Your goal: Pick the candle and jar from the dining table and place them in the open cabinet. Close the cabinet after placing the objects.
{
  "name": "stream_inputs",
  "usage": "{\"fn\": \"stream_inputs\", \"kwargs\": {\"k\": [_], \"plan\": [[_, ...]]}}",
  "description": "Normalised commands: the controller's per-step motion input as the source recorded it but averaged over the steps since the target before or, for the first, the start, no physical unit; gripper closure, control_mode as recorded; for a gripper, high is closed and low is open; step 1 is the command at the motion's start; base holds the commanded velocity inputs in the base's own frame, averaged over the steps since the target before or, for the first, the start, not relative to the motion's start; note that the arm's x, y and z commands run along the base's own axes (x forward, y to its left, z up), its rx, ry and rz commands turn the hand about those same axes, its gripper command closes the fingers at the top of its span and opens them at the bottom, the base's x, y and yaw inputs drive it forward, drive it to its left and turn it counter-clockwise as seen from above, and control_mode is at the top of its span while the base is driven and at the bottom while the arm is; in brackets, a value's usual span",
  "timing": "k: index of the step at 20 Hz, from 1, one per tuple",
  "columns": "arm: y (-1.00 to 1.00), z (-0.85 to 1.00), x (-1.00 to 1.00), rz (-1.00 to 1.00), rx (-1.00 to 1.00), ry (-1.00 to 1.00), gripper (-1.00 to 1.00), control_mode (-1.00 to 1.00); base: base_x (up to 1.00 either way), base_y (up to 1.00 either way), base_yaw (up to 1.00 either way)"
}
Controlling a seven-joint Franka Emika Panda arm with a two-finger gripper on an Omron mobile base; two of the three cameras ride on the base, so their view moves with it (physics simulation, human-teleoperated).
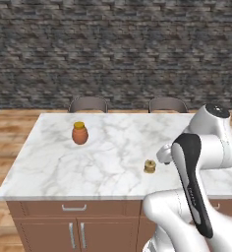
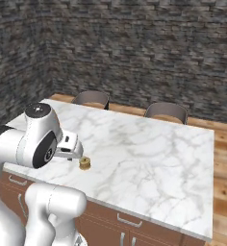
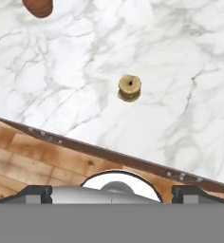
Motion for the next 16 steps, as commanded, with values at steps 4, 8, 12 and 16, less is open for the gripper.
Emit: {"fn": "stream_inputs", "kwargs": {"k": [4,8,12,16], "plan": [[-0.06,-0.26,0.13,0.00,0.00,0.00,-1.00,-1.00,0.00,0.00,0.00],[-0.02,-0.29,0.13,0.00,0.00,0.00,-1.00,-1.00,0.00,0.00,0.00],[0.00,-0.28,0.21,0.00,0.00,0.00,-1.00,-1.00,0.00,0.00,0.00],[0.00,-0.23,0.21,0.00,0.00,0.00,-1.00,-1.00,0.00,0.00,0.00]]}}
